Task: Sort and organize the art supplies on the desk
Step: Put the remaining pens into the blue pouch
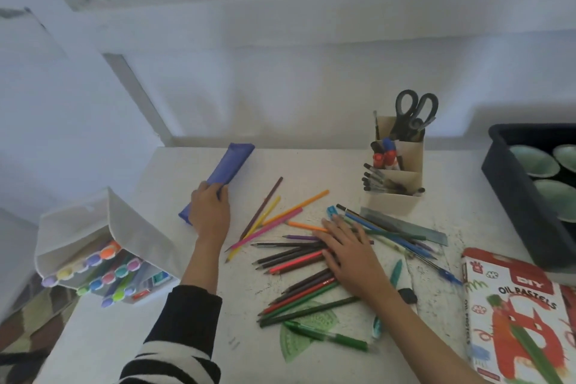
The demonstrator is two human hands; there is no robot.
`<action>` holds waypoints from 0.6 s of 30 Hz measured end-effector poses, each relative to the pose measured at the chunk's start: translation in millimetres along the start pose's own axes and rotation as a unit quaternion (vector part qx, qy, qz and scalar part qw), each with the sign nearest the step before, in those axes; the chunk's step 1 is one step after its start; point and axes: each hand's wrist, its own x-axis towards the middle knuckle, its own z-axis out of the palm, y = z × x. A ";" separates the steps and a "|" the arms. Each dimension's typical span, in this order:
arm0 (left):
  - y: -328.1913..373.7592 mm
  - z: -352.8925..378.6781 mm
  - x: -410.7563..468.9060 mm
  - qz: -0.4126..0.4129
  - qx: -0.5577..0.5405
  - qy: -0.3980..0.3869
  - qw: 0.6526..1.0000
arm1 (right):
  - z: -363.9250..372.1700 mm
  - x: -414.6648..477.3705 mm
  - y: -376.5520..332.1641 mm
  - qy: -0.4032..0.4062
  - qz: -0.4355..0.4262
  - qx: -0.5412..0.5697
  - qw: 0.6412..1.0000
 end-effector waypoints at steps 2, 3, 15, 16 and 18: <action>14.5 -15.4 -7.9 -0.010 -0.034 0.058 0.998 | -3.7 -1.4 -2.0 0.000 -0.011 0.001 1.000; 24.1 -23.7 -12.9 -0.018 -0.057 0.083 0.995 | -6.6 -1.3 -3.1 0.001 -0.017 0.008 1.000; 122.5 -90.8 -84.6 -0.191 -0.481 0.077 0.852 | -71.3 16.5 -44.1 0.082 -0.162 0.178 0.967; 128.7 -94.9 -90.6 -0.199 -0.491 0.075 0.845 | -80.2 23.0 -53.7 0.100 -0.183 0.180 0.961; 139.0 -102.2 -98.1 -0.219 -0.508 0.058 0.831 | -91.8 35.0 -66.7 0.153 -0.222 0.169 0.948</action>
